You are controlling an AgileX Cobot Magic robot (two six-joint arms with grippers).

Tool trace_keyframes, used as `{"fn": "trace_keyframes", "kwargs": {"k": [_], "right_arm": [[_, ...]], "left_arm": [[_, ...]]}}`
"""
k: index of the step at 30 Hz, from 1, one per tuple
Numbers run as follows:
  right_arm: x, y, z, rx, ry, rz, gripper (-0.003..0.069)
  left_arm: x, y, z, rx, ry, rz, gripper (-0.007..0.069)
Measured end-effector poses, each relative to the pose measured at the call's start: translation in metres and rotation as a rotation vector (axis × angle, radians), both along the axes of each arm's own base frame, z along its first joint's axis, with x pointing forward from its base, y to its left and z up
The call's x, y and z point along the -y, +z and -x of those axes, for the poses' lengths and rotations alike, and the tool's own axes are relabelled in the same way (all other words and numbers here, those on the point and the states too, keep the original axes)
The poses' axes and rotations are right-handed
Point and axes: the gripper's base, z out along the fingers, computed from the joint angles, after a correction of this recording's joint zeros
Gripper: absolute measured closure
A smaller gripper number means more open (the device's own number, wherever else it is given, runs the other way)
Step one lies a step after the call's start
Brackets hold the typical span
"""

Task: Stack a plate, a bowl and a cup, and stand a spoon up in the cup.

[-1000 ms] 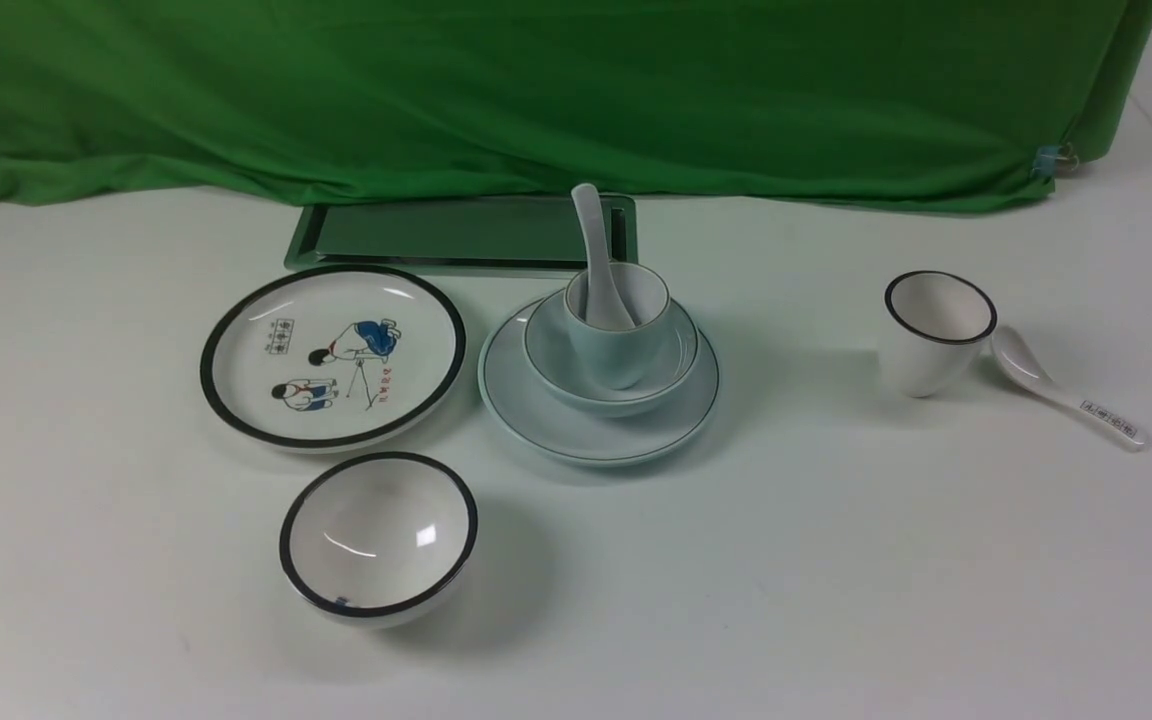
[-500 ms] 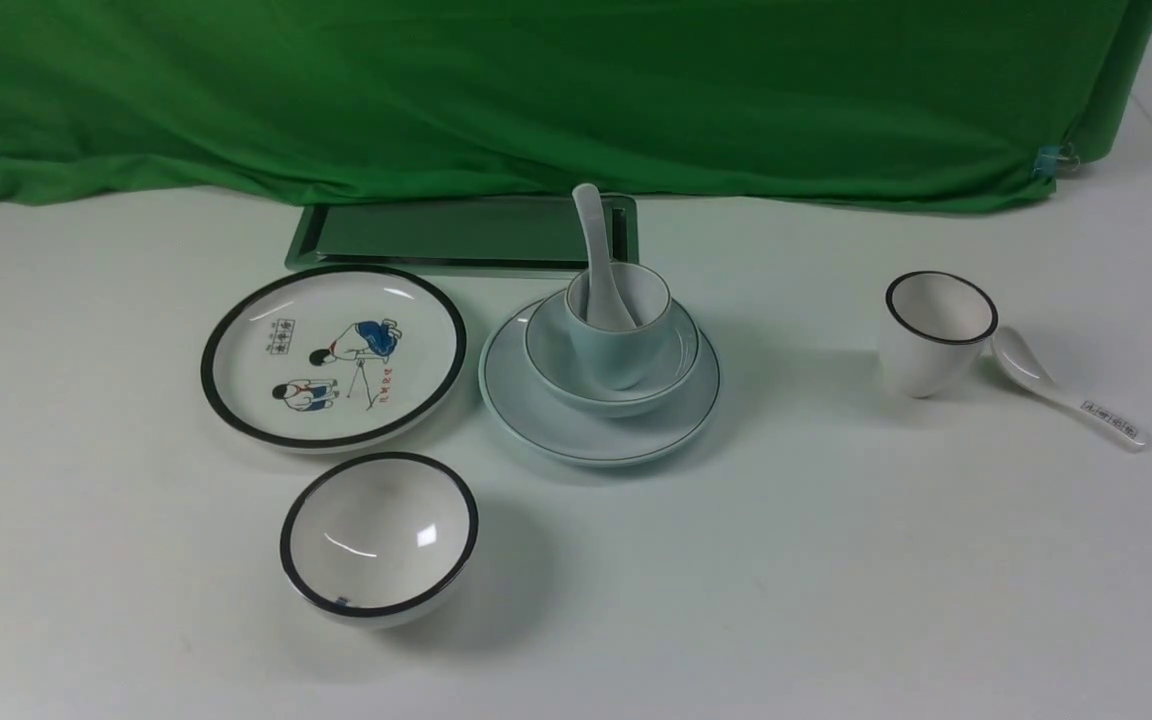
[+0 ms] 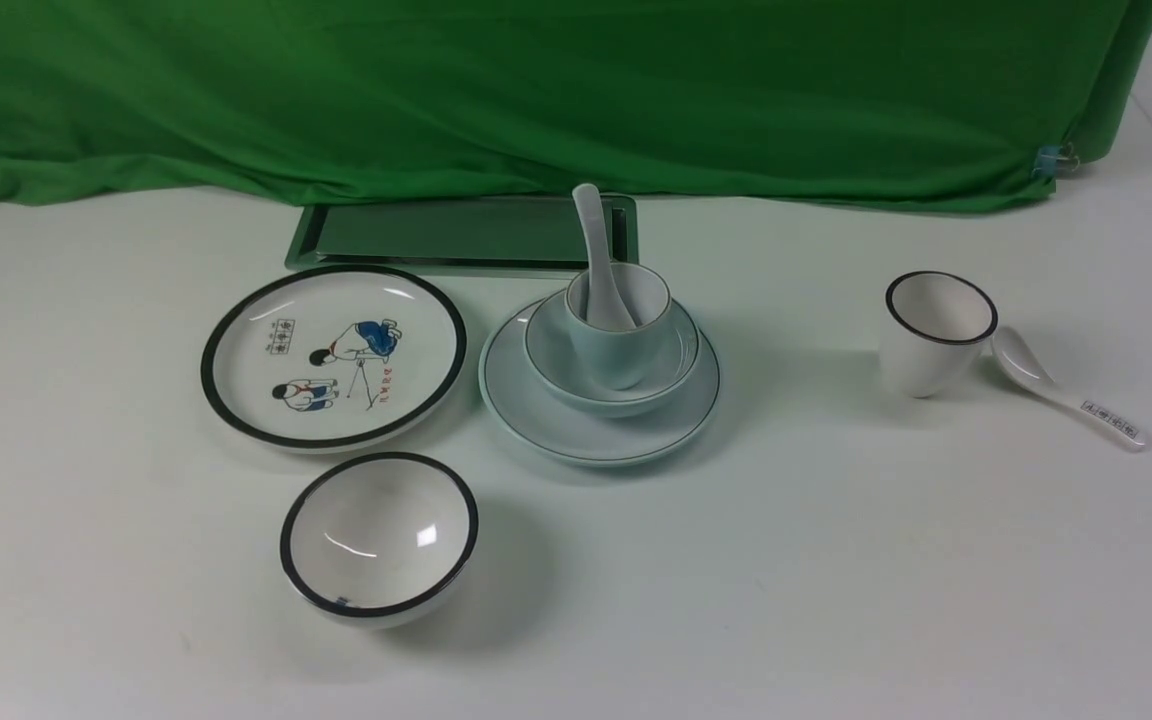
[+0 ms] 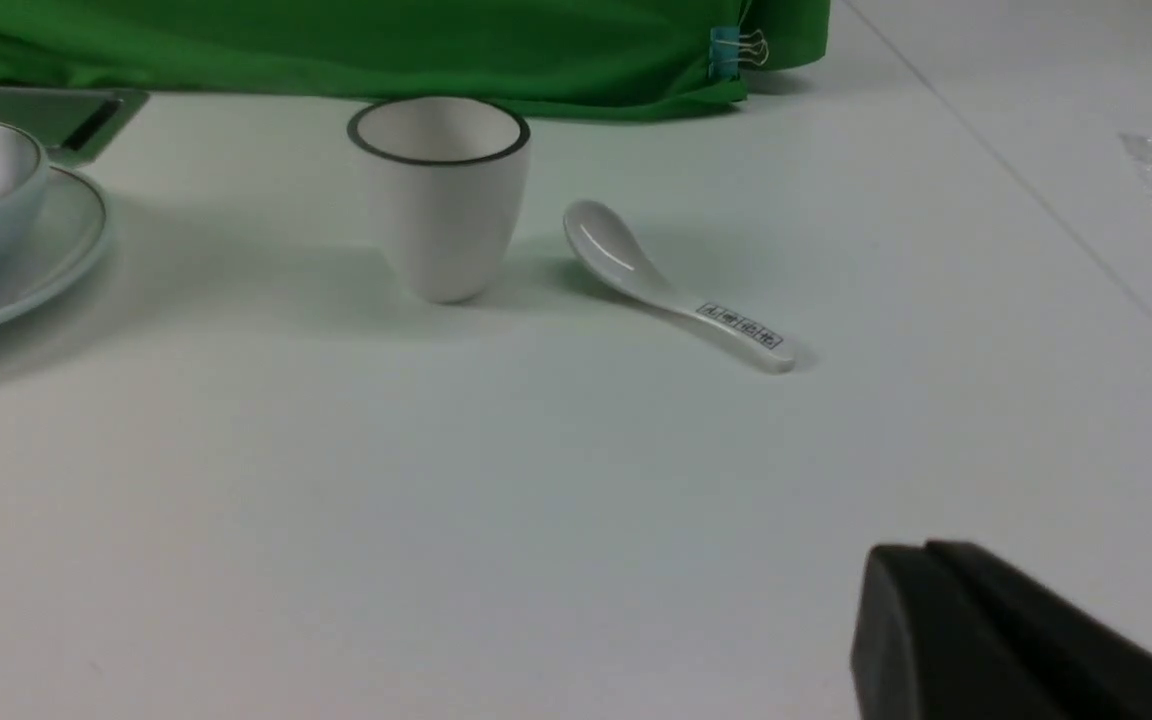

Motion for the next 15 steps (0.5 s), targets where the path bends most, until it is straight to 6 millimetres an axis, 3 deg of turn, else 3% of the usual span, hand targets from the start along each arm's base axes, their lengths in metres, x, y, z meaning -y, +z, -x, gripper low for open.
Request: {"fn": "trace_keyframes", "kwargs": {"k": [15], "right_arm": [[0.0,0.0,0.0,0.0,0.0,0.001,0.0619]], "left_arm": [[0.0,0.0,0.0,0.0,0.0,0.0,0.0653]]}}
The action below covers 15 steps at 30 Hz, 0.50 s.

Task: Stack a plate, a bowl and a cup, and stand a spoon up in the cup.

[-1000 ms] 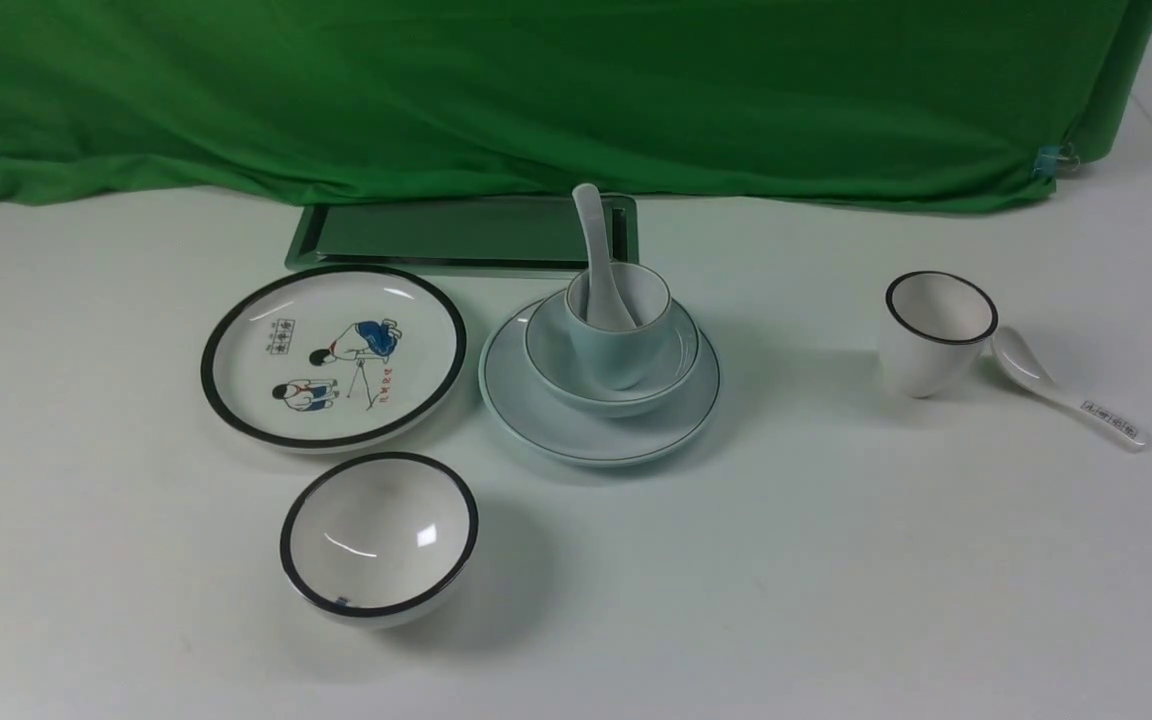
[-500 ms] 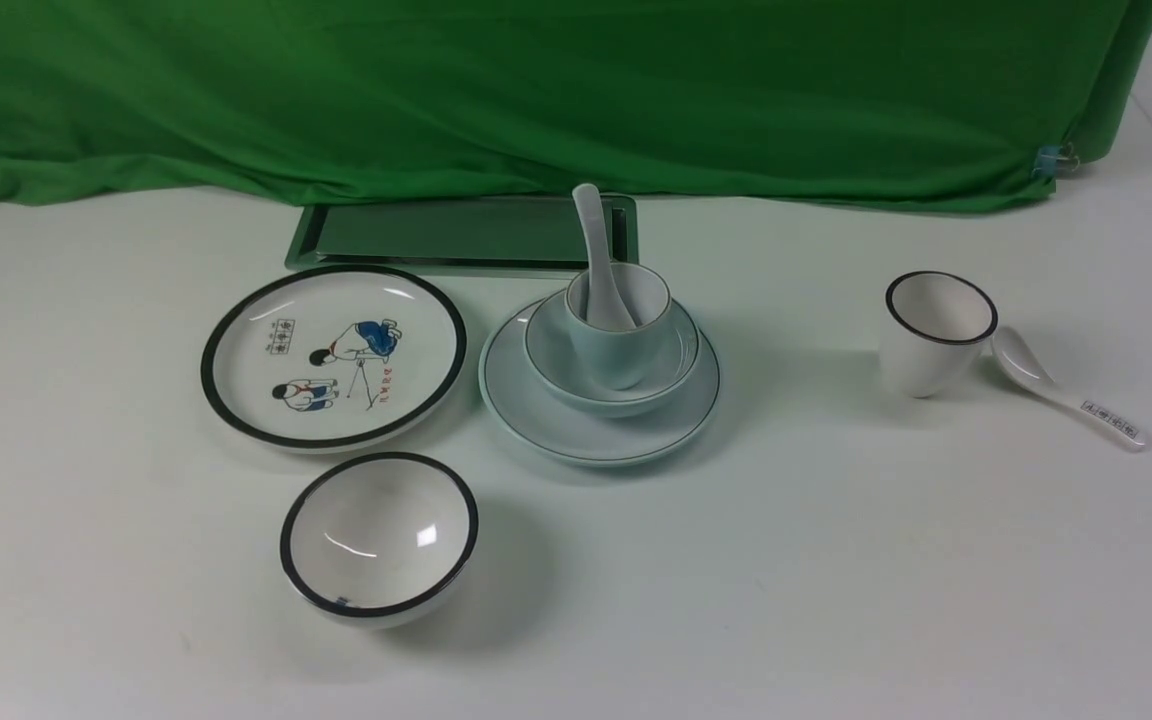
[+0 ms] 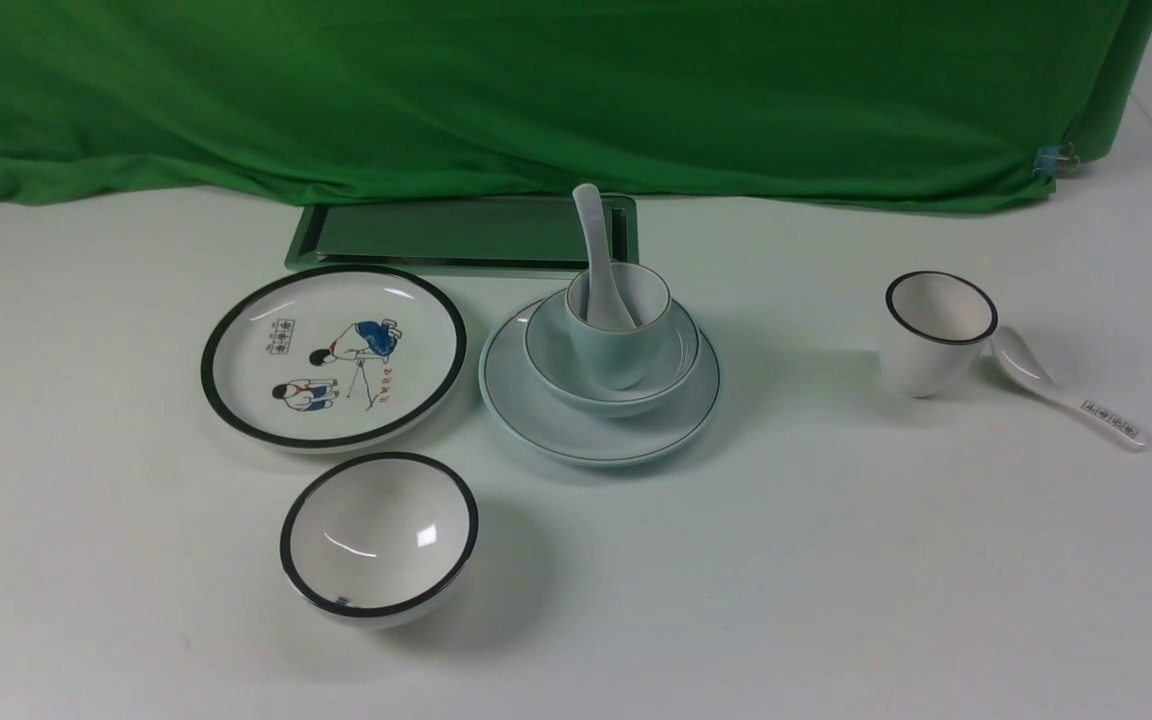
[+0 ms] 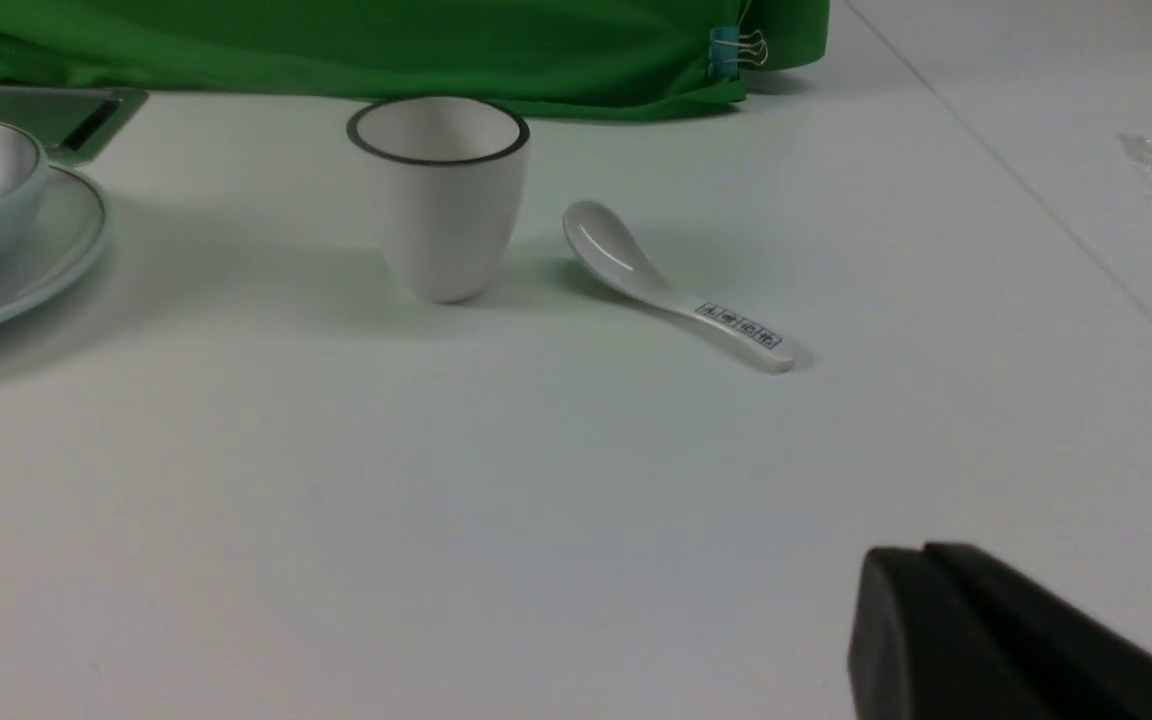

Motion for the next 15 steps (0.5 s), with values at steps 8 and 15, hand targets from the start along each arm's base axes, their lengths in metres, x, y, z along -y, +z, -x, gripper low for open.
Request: {"fn": "trace_keyframes", "kwargs": {"k": [8,15], "right_arm": [[0.0,0.0,0.0,0.0,0.0,0.001,0.0598],[0.0,0.0,0.0,0.0,0.0,0.001,0.0576]], "left_arm": [[0.0,-0.001,-0.001,0.001,0.0,0.0,0.0653],[-0.002,-0.017,-0.003,0.097,0.097,0.003,0.0653]]}}
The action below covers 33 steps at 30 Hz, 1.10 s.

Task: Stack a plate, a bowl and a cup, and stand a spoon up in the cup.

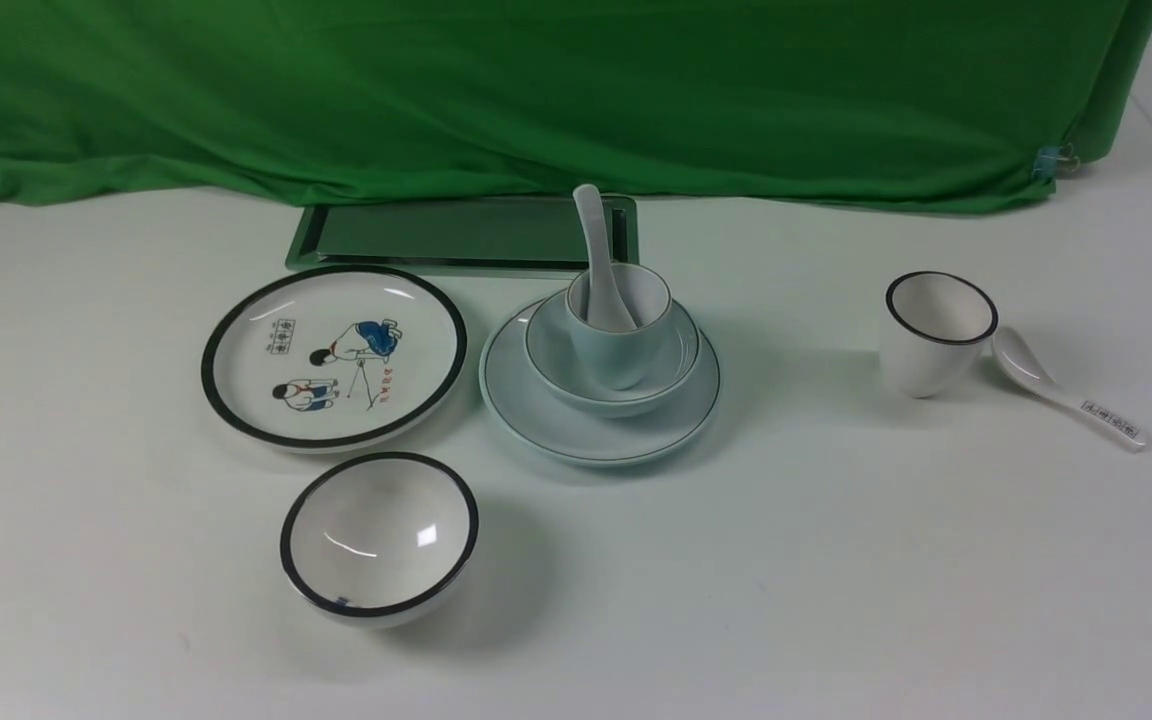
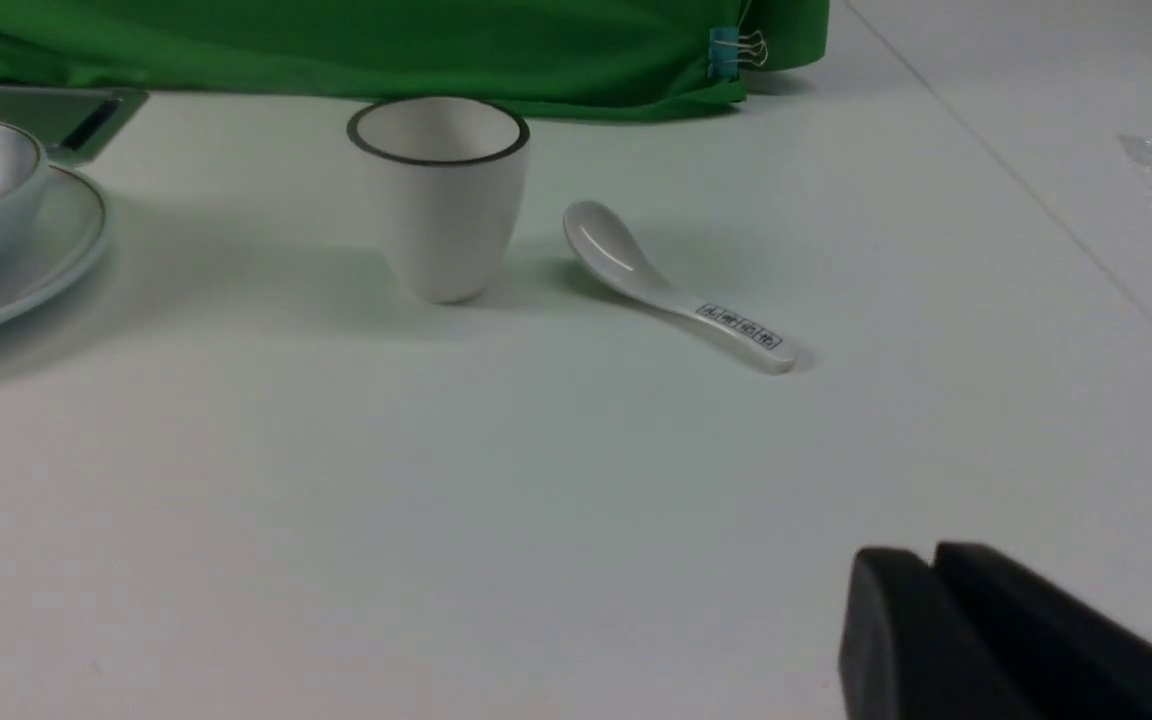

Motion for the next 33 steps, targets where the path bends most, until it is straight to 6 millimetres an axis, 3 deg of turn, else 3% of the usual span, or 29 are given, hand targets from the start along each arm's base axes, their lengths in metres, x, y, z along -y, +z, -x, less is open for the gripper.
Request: {"fn": "trace_keyframes", "kwargs": {"k": [3,6,10,14,20,33], "right_arm": [[0.0,0.0,0.0,-0.002,0.0,0.0,0.0568],[0.0,0.0,0.0,-0.002,0.0,0.0,0.0557],[0.0,0.0,0.0,-0.003,0.0,0.0,0.0542],[0.0,0.0,0.0,-0.003,0.0,0.0,0.0529],[0.0,0.0,0.0,-0.004,0.0,0.0,0.0517],[0.0,0.0,0.0,-0.004,0.0,0.0,0.0494]], "left_arm": [[-0.002,-0.015,-0.004,0.117,0.08,0.024,0.0653],[-0.005,-0.042,-0.01,0.206,0.163,0.036,0.0653],[-0.007,-0.082,-0.019,0.137,0.193,0.058,0.0653],[-0.007,-0.105,-0.022,0.065,0.19,0.087,0.0653],[-0.006,-0.115,-0.022,-0.032,0.18,0.085,0.0653],[-0.006,-0.115,-0.022,-0.034,0.178,0.061,0.0653]]}}
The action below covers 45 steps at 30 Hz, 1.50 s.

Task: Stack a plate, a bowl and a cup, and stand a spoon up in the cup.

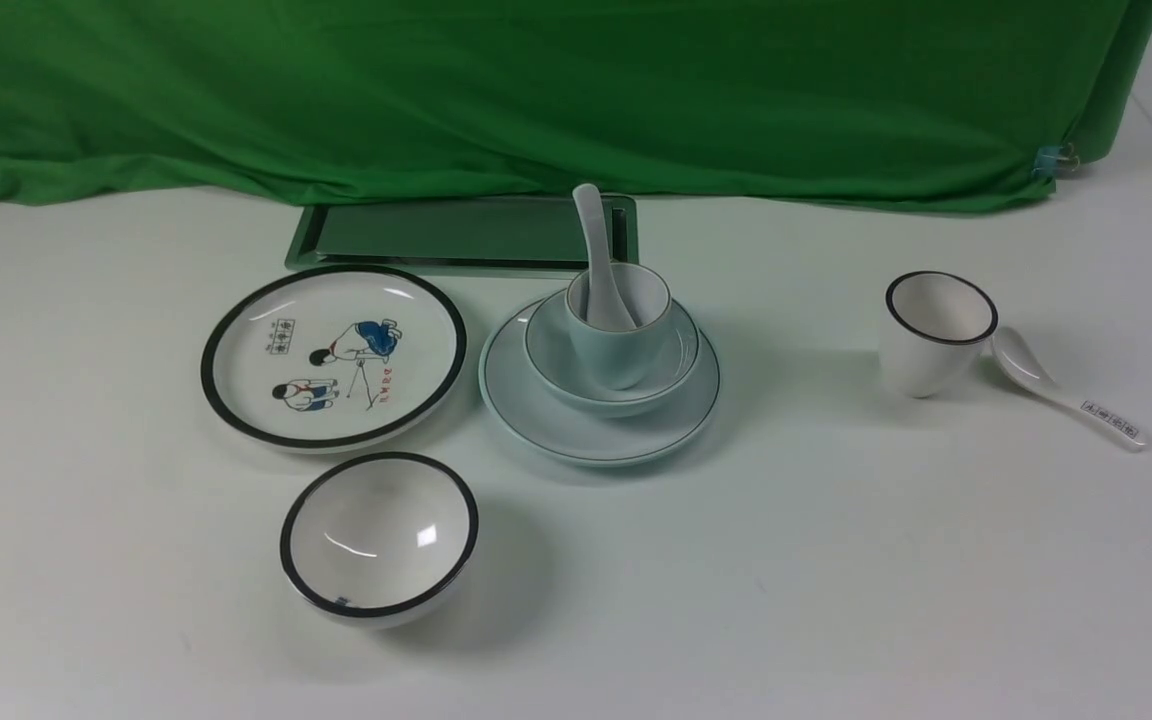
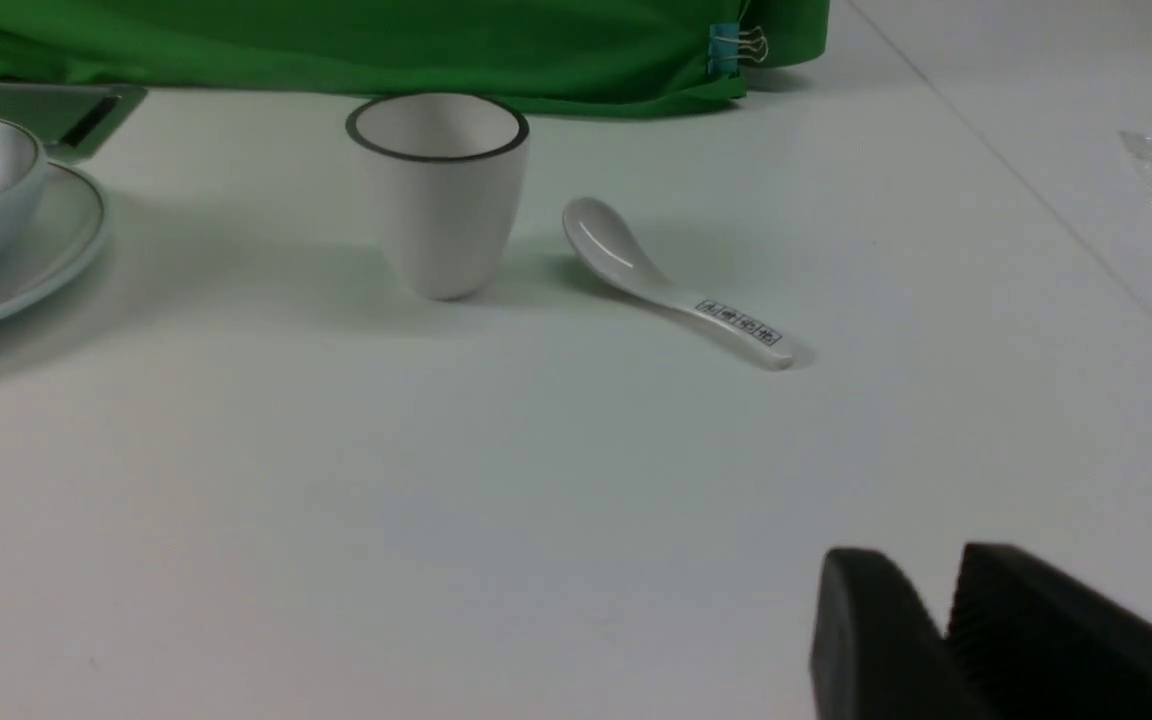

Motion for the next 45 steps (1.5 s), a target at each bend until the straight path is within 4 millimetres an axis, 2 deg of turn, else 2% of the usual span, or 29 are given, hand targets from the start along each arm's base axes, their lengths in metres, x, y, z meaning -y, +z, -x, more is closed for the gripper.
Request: {"fn": "trace_keyframes", "kwargs": {"k": [45], "right_arm": [[0.0,0.0,0.0,0.0,0.0,0.0,0.0419]], "left_arm": [[0.0,0.0001,0.0,0.001,0.0,-0.004,0.0653]]}}
